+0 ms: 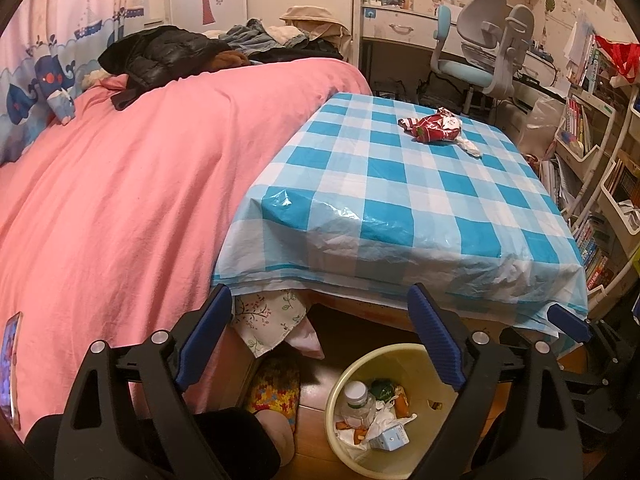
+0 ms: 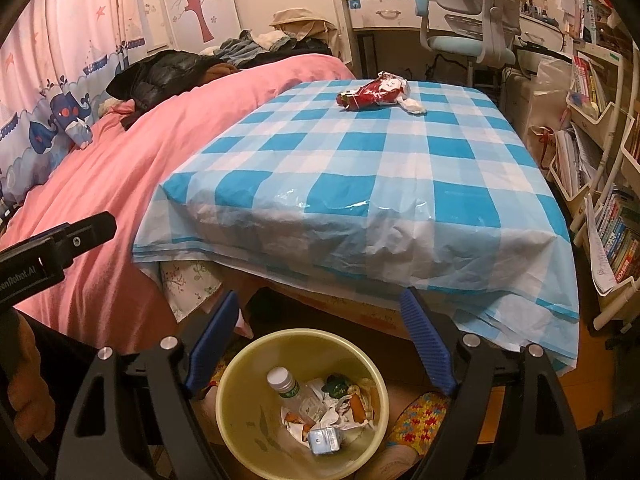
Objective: Collect trash
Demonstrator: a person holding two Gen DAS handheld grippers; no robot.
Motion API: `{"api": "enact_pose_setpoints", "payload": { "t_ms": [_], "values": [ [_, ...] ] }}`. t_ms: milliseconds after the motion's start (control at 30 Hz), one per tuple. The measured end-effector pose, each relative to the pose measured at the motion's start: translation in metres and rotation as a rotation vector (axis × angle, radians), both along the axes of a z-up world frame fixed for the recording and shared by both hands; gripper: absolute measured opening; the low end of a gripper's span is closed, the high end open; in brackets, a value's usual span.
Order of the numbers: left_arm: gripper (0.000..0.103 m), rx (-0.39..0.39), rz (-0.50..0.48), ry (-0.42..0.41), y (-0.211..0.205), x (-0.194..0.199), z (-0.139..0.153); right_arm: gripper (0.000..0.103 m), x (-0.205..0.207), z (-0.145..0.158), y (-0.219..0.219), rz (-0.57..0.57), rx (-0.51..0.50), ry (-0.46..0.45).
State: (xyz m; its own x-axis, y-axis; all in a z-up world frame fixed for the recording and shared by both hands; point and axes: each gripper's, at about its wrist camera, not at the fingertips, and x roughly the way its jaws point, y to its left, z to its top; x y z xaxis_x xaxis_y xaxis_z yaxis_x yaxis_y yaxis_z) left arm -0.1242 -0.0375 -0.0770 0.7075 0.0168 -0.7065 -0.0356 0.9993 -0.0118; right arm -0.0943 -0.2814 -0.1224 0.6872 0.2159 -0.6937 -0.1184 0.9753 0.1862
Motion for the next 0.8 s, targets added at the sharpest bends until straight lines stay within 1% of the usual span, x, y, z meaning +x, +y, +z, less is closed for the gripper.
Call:
{"api": "enact_pose_setpoints", "payload": {
  "t_ms": [800],
  "values": [
    [0.087, 0.000, 0.002, -0.002, 0.0003, -0.0002, 0.0001, 0.079, -0.0004, -0.0016, 0.0024, 0.005, -0.006, 0.004]
  ]
}}
